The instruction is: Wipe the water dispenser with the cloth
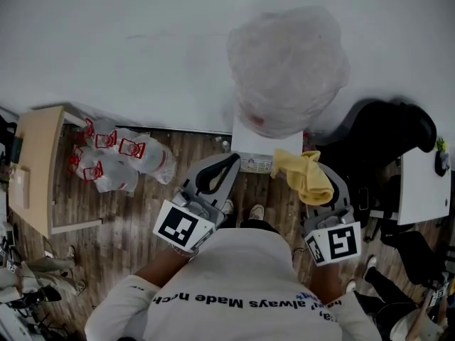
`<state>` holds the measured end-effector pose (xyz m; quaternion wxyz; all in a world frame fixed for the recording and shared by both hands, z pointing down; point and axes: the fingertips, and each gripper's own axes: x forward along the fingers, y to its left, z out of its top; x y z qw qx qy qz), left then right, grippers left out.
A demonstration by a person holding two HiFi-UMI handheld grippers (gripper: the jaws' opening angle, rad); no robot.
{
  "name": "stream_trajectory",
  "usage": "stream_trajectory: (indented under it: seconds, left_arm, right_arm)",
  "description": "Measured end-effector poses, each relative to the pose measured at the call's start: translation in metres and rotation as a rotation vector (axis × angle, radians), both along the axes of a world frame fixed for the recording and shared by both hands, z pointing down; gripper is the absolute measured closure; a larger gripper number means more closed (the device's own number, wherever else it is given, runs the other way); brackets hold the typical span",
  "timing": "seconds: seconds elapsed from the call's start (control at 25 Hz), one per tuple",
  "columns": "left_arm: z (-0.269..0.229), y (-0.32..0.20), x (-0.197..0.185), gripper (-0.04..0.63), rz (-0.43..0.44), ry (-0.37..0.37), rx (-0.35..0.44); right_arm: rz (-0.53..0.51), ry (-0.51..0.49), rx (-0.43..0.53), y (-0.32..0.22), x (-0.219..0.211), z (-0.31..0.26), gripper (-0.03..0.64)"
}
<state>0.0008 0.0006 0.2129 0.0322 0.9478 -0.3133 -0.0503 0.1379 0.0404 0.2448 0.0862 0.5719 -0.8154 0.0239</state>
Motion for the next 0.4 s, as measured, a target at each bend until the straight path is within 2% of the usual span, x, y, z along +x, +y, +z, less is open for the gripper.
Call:
stream_trajectory:
  seconds: [0.4]
  left_arm:
    - [-0.0071,-0.0005,-0.0009,0.575,0.002,0.014,0.013]
  right_arm:
    - [0.004,0.005,0.004,0.001,-0.0014,-0.0059,0.554]
